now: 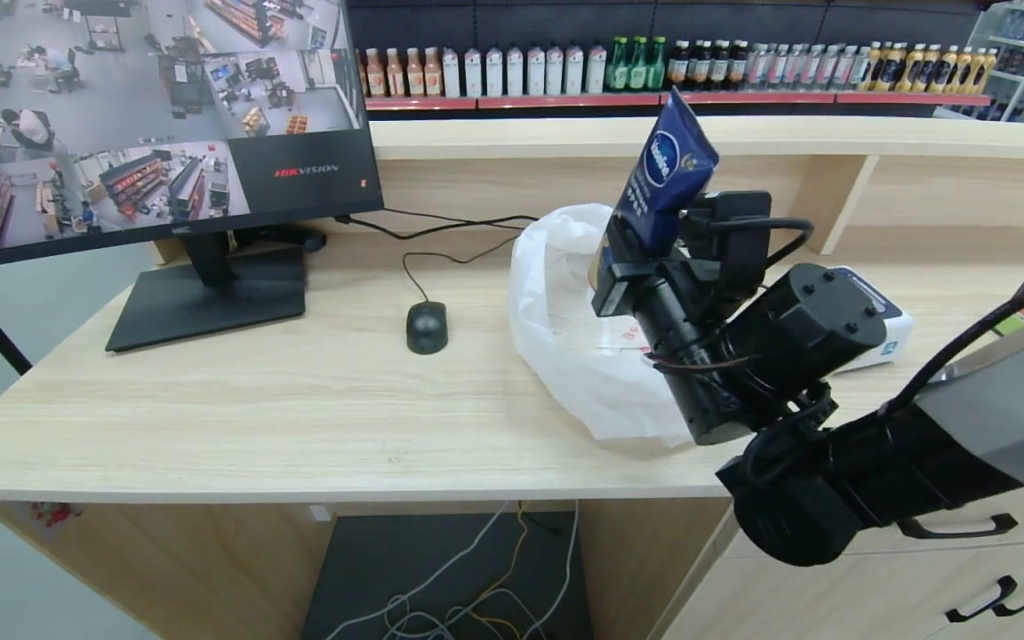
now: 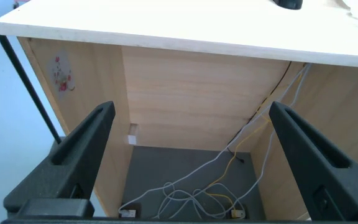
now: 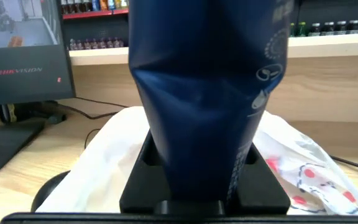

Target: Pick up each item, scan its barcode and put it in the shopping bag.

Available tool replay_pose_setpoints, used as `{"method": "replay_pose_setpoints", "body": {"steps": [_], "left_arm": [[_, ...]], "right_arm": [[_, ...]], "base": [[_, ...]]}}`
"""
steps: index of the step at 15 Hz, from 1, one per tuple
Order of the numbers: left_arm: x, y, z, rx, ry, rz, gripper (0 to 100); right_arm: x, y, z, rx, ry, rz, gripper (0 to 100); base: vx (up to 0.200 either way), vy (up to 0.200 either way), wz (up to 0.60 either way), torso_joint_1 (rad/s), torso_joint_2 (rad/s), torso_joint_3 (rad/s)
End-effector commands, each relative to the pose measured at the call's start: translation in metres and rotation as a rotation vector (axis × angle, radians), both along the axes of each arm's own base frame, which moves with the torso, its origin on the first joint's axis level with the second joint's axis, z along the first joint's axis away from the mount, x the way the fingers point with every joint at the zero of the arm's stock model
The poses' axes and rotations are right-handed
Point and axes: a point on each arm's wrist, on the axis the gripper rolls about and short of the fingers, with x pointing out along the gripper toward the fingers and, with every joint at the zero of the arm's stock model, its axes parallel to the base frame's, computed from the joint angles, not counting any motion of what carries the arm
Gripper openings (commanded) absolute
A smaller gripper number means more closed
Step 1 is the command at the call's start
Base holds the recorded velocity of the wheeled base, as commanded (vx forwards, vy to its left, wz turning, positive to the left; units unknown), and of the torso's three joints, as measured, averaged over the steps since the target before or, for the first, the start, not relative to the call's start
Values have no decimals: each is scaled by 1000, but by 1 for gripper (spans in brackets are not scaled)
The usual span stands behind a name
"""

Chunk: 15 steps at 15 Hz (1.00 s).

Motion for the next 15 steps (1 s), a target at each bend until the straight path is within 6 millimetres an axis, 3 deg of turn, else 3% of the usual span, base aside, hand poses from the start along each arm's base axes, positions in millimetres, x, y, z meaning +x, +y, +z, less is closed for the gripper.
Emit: {"method": "replay_pose_setpoints", "body": {"steps": [1,4,8,15], "left_arm": [[0,0,0,-1,0,0,100],[0,0,0,-1,0,0,100],[0,0,0,1,0,0,100],[0,0,0,1,0,0,100]], "right_arm": [[17,2,-16,-15,22,-20,0],[34,5,-30,-19,31,-37,0],[53,-8,-52,-68,63,-59,0],[61,-11,-70,-92,100,-62,0]], "base": [[0,0,0,0,0,0],[0,0,0,0,0,0],[0,0,0,0,0,0],[0,0,0,0,0,0]]}}
